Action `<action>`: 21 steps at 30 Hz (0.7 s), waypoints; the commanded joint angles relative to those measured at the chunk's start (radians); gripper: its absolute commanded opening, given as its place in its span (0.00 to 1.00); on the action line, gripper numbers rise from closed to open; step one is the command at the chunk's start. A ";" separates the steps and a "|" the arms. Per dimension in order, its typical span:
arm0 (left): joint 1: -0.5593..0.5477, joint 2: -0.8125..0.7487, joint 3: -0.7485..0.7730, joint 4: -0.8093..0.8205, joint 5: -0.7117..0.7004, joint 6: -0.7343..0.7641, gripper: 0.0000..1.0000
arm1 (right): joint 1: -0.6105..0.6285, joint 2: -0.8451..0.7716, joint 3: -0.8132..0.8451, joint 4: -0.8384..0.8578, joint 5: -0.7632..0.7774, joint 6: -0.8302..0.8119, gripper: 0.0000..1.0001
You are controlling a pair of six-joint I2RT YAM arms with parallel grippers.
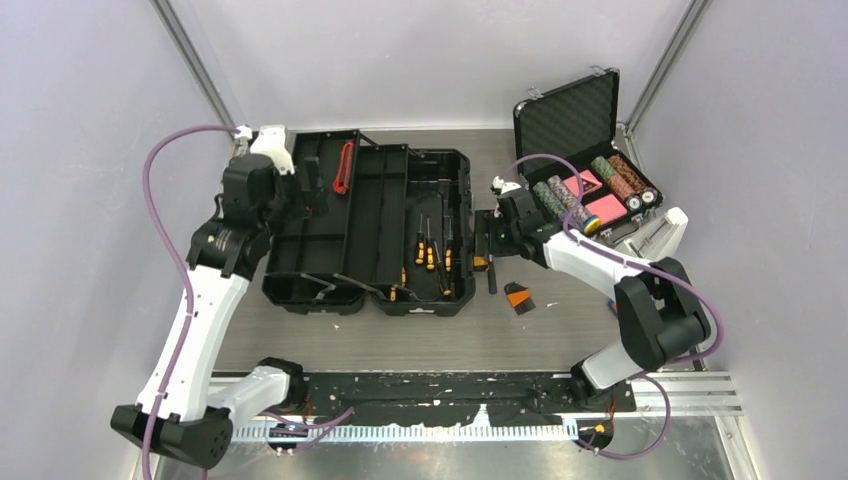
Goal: Pack the tool kit
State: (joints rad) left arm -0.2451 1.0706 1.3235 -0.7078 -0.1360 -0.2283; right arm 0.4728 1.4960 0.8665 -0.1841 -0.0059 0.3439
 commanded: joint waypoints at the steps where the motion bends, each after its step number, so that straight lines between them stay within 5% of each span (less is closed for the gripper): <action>1: 0.007 -0.074 -0.104 0.066 -0.064 0.026 0.94 | 0.035 0.054 0.114 0.075 -0.075 -0.034 0.72; 12: 0.007 -0.139 -0.193 0.129 -0.148 0.047 0.96 | 0.126 0.203 0.294 -0.051 0.095 -0.121 0.71; 21: 0.007 -0.158 -0.203 0.139 -0.153 0.050 0.96 | 0.127 0.333 0.370 -0.114 0.180 -0.158 0.59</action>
State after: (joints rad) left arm -0.2417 0.9348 1.1267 -0.6304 -0.2680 -0.1967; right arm 0.5922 1.7855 1.1732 -0.3103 0.1402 0.2115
